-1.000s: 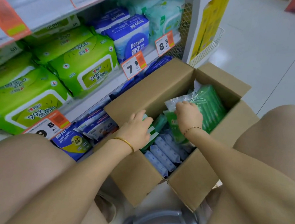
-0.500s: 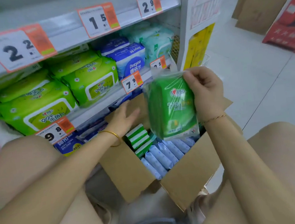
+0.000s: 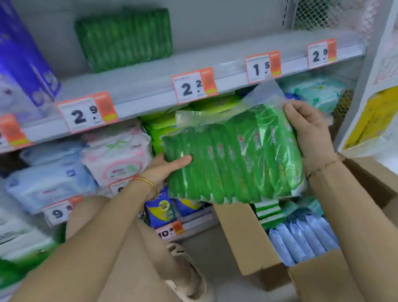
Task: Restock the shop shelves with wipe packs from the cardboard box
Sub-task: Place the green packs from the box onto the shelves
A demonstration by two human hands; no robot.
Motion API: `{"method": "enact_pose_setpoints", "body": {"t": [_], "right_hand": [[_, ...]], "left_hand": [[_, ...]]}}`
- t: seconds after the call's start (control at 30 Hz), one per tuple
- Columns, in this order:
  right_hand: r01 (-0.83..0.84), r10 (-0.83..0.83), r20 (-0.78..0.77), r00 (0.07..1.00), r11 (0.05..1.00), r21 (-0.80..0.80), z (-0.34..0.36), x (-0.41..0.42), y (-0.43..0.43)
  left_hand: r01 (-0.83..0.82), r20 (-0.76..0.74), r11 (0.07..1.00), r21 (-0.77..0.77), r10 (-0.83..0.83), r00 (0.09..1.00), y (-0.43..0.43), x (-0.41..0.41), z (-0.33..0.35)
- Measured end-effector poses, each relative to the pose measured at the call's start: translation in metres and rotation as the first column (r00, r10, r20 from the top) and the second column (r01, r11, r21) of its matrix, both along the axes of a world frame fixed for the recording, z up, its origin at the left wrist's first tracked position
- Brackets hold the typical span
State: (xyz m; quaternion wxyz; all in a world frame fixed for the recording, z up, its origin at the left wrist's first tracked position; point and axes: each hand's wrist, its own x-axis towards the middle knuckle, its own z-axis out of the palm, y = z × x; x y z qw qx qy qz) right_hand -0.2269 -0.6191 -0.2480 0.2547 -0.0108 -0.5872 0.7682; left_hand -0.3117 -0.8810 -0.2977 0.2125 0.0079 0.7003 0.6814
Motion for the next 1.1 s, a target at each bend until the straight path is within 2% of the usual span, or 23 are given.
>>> {"method": "enact_pose_setpoints", "body": {"t": [0.1, 0.23, 0.3, 0.37, 0.47, 0.67, 0.73, 0.8, 0.87, 0.97, 1.1], "right_hand": [[-0.017, 0.007, 0.064, 0.998, 0.988, 0.155, 0.007, -0.011, -0.012], [0.045, -0.069, 0.097, 0.993, 0.972, 0.233, 0.013, -0.014, -0.026], [0.094, -0.121, 0.099, 0.988, 0.965, 0.244, 0.015, -0.015, -0.03], [0.136, -0.156, 0.094, 0.983, 0.972, 0.192, 0.02, -0.016, -0.036], [0.095, -0.093, 0.126, 0.988, 0.995, -0.014, 0.027, -0.018, -0.05], [0.103, -0.081, 0.085, 0.993, 0.949, -0.297, 0.057, -0.022, -0.08], [0.023, -0.005, 0.08, 0.997, 0.972, -0.233, 0.065, -0.02, -0.089], [-0.086, 0.091, 0.128, 0.988, 0.995, -0.047, 0.068, -0.019, -0.101], [-0.146, 0.139, 0.102, 0.985, 0.987, 0.061, 0.075, -0.025, -0.114], [-0.053, 0.057, -0.039, 0.998, 0.993, 0.11, 0.091, -0.053, -0.128], [0.109, -0.087, -0.142, 0.986, 0.982, 0.155, 0.106, -0.097, -0.141]], "left_hand": [[-0.142, -0.062, 0.99, 0.001, 0.142, 0.988, -0.023, 0.012, 0.009], [-0.283, -0.205, 0.957, -0.061, 0.265, 0.942, -0.039, 0.027, 0.024], [-0.376, -0.294, 0.926, -0.029, 0.351, 0.889, -0.039, 0.033, 0.04], [-0.489, -0.417, 0.871, 0.039, 0.459, 0.784, -0.038, 0.038, 0.063], [-0.59, -0.595, 0.803, 0.089, 0.518, 0.615, -0.038, 0.04, 0.097], [-0.636, -0.715, 0.733, 0.24, 0.577, 0.395, -0.053, 0.031, 0.15], [-0.658, -0.723, 0.693, 0.295, 0.612, 0.321, -0.058, 0.026, 0.161], [-0.657, -0.725, 0.658, 0.367, 0.646, 0.241, -0.06, 0.02, 0.167], [-0.635, -0.715, 0.64, 0.433, 0.673, 0.19, -0.061, 0.015, 0.169], [-0.591, -0.732, 0.66, 0.465, 0.662, 0.164, -0.065, 0.002, 0.167], [-0.605, -0.8, 0.706, 0.369, 0.572, 0.18, -0.08, -0.03, 0.16]]}}
